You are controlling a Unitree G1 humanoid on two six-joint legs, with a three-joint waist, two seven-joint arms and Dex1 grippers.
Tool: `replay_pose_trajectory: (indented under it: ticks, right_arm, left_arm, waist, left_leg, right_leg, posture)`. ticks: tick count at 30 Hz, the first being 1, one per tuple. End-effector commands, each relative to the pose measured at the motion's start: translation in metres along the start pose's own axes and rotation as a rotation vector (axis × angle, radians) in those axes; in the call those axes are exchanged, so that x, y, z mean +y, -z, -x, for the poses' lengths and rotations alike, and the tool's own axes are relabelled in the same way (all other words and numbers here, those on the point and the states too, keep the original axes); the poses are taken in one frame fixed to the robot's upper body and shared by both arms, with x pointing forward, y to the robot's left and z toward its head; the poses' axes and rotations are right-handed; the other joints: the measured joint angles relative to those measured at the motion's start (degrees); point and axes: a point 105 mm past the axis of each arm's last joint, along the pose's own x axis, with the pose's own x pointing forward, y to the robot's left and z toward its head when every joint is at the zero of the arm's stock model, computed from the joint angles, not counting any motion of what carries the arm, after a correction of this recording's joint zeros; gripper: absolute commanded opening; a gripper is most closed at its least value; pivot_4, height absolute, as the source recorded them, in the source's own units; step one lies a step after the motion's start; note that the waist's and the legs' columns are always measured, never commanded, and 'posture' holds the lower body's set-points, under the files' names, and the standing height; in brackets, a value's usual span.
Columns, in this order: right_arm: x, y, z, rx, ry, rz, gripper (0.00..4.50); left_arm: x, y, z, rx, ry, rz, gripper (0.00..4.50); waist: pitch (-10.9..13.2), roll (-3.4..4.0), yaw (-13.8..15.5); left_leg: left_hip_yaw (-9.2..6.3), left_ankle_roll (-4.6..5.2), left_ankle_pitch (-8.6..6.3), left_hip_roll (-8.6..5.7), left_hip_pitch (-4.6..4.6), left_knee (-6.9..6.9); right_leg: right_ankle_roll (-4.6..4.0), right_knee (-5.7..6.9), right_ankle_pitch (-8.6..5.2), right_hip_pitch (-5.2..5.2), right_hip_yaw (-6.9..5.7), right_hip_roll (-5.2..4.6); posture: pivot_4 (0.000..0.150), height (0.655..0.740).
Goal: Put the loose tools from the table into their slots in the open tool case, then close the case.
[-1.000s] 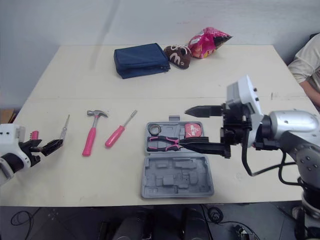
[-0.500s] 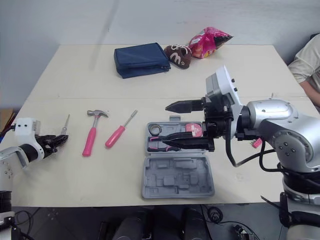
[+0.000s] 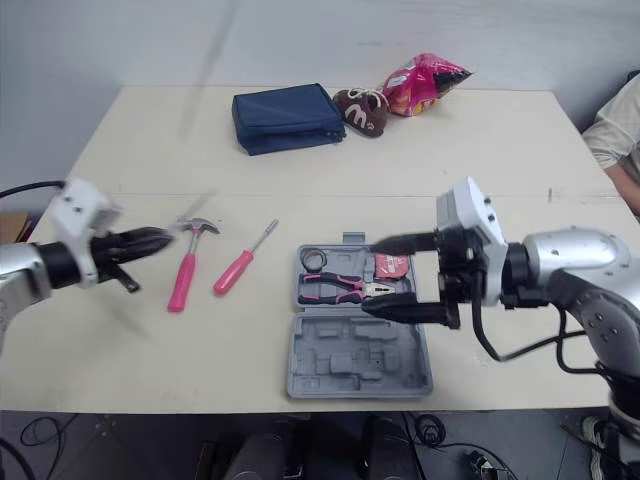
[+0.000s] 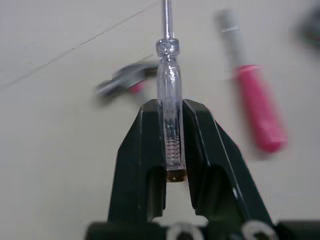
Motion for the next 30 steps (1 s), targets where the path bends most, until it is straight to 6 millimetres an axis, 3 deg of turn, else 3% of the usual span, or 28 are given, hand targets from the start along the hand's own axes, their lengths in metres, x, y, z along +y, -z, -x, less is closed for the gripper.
replay_pose_trajectory:
  ticks: [1,5,7,9,17,24,30]
  right_arm:
    - [0.007,0.005,0.011,0.053,0.033,0.029,4.5]
    - [0.012,0.027,0.019,0.139,0.067,-0.036,4.5]
    - [0.019,0.037,0.025,0.151,0.063,-0.136,4.5]
    - [0.025,0.042,0.028,0.159,0.061,-0.176,4.5]
    - [0.03,0.051,0.029,0.136,0.131,-0.207,4.5]
    - [0.028,0.046,0.026,0.092,0.167,-0.206,4.5]
    - [0.029,0.05,0.028,0.101,0.189,-0.22,4.5]
  left_arm:
    - [-0.046,-0.016,-0.025,0.02,0.26,-0.103,0.01]
    - [-0.088,-0.029,-0.059,0.022,0.484,-0.162,0.01]
    - [-0.111,-0.025,-0.08,0.056,0.58,-0.184,0.01]
    - [-0.124,-0.023,-0.087,0.084,0.639,-0.19,0.01]
    - [-0.137,-0.023,-0.107,0.229,0.672,-0.166,0.01]
    - [-0.145,-0.015,-0.101,0.329,0.719,-0.203,0.01]
    - [-0.145,-0.017,-0.111,0.328,0.695,-0.208,0.01]
  waist:
    - [0.02,0.02,-0.07]
    - [0.02,0.02,-0.09]
    - [0.02,0.01,0.19]
    - [0.03,0.0,0.18]
    - [0.08,-0.08,0.36]
    - [0.08,-0.08,0.05]
    - [0.08,-0.08,0.45]
  left_leg:
    - [0.03,0.01,0.01,0.02,0.0,0.0]
    - [0.21,0.0,0.08,0.1,0.11,0.03]
    - [0.26,0.09,0.15,0.05,0.19,0.06]
    - [0.25,0.16,0.18,-0.01,0.19,0.1]
    - [0.2,0.21,0.2,0.03,0.16,0.25]
    - [0.01,0.32,0.08,0.04,-0.07,0.69]
    - [-0.2,0.33,0.08,0.01,-0.25,0.92]
  right_leg:
    - [0.0,0.0,0.0,0.0,0.01,0.07]
    - [0.0,0.14,0.0,-0.01,0.03,0.34]
    - [0.01,0.25,0.0,0.04,0.04,0.38]
    - [0.08,0.24,0.04,0.09,0.12,0.43]
    - [0.12,0.21,0.06,0.1,0.27,0.35]
    - [0.17,0.24,0.09,0.13,0.15,0.26]
    - [0.18,0.22,0.1,0.14,0.0,0.26]
  posture:
    - [0.15,0.7338]
    - [0.15,0.7338]
    - [0.15,0.7338]
    - [0.15,0.7338]
    - [0.15,0.7338]
    - [0.15,0.7338]
    - [0.15,0.7338]
